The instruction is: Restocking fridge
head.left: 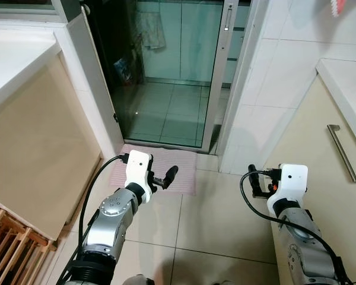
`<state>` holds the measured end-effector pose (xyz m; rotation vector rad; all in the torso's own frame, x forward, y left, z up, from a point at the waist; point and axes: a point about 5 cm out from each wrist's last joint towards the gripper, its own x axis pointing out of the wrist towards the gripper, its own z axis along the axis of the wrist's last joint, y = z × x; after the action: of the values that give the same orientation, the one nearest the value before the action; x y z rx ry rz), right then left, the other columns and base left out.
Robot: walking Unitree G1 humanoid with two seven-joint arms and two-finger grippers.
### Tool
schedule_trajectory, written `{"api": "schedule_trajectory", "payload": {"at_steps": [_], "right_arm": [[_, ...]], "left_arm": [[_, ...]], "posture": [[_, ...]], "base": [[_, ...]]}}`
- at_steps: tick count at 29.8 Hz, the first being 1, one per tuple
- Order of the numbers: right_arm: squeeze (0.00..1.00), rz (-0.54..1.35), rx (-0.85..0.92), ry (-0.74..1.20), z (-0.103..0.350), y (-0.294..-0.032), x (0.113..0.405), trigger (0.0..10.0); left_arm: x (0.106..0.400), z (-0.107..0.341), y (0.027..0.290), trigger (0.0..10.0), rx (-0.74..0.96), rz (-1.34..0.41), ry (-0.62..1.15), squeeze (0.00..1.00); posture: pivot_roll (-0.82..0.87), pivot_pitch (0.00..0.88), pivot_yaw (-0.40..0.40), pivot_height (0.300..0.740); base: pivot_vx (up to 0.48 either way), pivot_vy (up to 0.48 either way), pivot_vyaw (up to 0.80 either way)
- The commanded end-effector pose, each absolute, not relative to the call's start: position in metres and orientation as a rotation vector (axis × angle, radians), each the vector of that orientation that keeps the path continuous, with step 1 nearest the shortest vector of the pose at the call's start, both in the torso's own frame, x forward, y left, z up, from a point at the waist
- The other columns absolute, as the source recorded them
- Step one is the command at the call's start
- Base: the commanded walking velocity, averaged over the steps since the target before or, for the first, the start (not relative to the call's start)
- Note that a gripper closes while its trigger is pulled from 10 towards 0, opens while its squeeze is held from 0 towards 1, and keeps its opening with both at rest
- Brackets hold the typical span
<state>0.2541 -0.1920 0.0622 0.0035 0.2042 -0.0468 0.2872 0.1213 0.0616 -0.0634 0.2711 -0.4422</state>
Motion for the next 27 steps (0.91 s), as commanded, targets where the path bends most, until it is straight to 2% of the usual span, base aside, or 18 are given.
{"api": "schedule_trajectory", "payload": {"at_steps": [1,10,11,27], "right_arm": [[0.00,-0.041,0.000,0.207,0.062,-0.192,0.256,10.0],[0.00,-0.041,0.000,0.207,0.062,-0.192,0.256,10.0],[0.00,-0.020,-0.003,0.232,0.058,-0.189,0.257,10.0],[0.00,0.041,-0.019,0.262,0.051,-0.182,0.261,10.0]], "left_arm": [[0.290,0.064,0.121,10.0,-0.052,-0.442,0.263,0.00],[0.290,0.064,0.121,10.0,-0.052,-0.442,0.263,0.00],[0.290,0.061,0.121,10.0,-0.041,-0.441,0.266,0.00],[0.292,0.058,0.118,10.0,-0.026,-0.460,0.262,0.00]], "posture": [[-0.01,0.004,0.025,0.740],[-0.01,0.004,0.025,0.740],[0.00,0.000,0.006,0.740],[0.01,0.000,0.004,0.740]], "base": [[0.000,0.000,0.00],[0.000,0.000,0.00],[0.000,0.000,0.80],[0.000,0.000,0.80]]}}
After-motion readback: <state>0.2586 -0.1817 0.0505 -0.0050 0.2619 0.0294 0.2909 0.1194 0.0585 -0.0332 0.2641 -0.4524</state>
